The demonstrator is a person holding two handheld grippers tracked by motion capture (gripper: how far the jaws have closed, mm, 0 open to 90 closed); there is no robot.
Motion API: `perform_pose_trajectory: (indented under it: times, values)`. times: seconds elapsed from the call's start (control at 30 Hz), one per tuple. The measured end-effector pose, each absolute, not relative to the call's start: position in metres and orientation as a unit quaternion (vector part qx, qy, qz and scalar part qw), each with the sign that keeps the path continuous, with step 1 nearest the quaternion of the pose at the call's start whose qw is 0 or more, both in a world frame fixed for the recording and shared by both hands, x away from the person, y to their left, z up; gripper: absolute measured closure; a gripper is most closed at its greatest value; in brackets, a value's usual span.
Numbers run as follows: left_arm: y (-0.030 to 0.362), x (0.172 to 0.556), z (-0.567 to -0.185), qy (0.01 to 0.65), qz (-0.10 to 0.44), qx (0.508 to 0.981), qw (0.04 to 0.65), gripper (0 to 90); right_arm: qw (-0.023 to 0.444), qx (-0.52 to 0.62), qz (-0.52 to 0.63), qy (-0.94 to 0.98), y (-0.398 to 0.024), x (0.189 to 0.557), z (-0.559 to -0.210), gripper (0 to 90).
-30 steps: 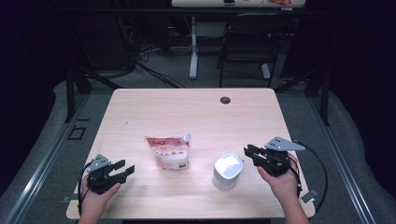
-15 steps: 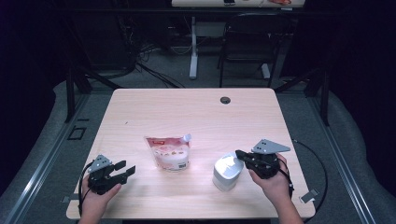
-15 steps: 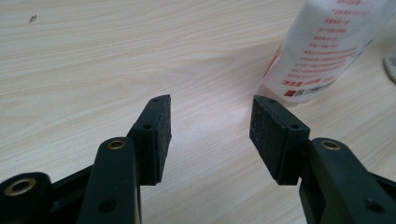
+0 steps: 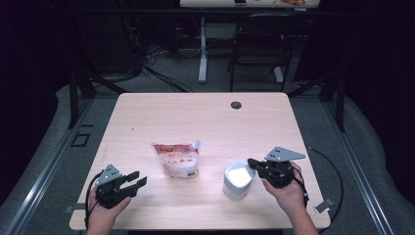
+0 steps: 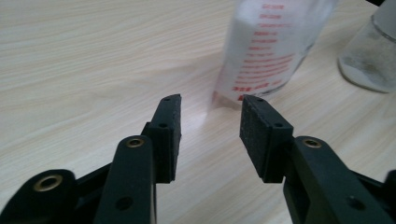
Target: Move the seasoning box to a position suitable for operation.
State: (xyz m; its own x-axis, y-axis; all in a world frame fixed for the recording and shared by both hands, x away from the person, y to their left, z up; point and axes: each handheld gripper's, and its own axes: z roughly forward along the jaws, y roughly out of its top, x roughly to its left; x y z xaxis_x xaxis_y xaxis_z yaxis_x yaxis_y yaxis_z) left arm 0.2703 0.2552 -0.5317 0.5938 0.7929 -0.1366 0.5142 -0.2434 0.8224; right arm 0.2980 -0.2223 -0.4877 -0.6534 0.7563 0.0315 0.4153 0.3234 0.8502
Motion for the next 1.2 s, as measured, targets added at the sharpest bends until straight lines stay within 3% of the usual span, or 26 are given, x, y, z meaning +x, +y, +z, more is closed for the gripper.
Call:
perform_pose_trajectory:
  times: [0.47, 0.83, 1.2]
  values:
    - [0.221, 0.259, -0.529, 0.374, 0.124, 0.802, 0.449, 72.3, 0.188, 0.37, 0.454, 0.789, -0.223, 0.299, -0.489, 90.0]
    - [0.181, 0.263, -0.526, 0.334, 0.086, 0.817, 0.463, 89.5, 0.183, 0.373, 0.458, 0.786, -0.225, 0.299, -0.489, 90.0]
    - [0.127, 0.269, -0.519, 0.285, 0.068, 0.836, 0.464, 90.0, 0.18, 0.373, 0.461, 0.784, -0.226, 0.299, -0.49, 90.0]
